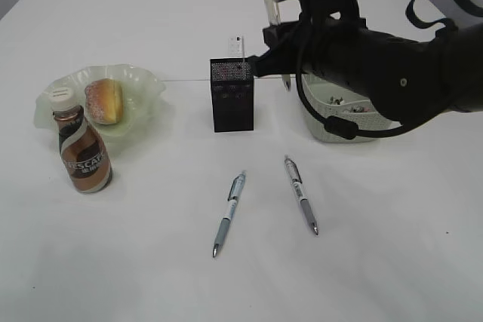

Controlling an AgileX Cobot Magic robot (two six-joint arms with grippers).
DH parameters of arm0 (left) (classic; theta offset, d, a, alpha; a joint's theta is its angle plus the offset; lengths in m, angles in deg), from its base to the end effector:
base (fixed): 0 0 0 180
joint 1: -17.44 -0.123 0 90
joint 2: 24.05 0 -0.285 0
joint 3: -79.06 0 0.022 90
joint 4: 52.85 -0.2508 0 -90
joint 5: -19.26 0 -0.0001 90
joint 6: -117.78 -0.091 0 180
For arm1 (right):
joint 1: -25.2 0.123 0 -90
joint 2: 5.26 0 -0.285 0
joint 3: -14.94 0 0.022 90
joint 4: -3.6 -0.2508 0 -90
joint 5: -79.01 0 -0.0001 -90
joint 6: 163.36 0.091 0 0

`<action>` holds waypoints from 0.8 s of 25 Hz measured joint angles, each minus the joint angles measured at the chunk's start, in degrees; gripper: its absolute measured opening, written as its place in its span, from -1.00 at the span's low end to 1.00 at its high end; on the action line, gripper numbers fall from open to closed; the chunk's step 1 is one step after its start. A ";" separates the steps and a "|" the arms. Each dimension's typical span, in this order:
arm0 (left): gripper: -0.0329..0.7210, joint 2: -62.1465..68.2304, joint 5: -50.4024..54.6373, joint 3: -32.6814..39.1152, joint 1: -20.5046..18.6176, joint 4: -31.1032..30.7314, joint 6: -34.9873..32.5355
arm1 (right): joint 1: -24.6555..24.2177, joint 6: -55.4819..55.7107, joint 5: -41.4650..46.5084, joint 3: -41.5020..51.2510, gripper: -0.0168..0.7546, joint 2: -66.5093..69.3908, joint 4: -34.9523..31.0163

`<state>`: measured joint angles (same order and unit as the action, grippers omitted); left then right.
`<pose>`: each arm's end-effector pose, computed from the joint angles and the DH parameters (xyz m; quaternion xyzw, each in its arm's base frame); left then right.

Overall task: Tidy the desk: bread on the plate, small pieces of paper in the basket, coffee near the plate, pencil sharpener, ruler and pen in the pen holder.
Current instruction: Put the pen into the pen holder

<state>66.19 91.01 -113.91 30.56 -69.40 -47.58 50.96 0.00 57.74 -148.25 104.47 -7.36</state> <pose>0.2850 -0.0412 0.4101 -0.0057 0.9537 0.0762 0.2911 0.3614 0.1674 0.2351 -0.2006 0.7708 0.0744 0.6001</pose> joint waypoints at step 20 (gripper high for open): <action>-0.10 0.00 -0.93 0.00 0.00 0.00 0.00 | 0.00 6.23 -11.21 -22.73 -0.68 18.98 0.00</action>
<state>66.19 90.08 -113.91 30.56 -69.40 -47.58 50.96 6.23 46.54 -170.98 123.44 -7.36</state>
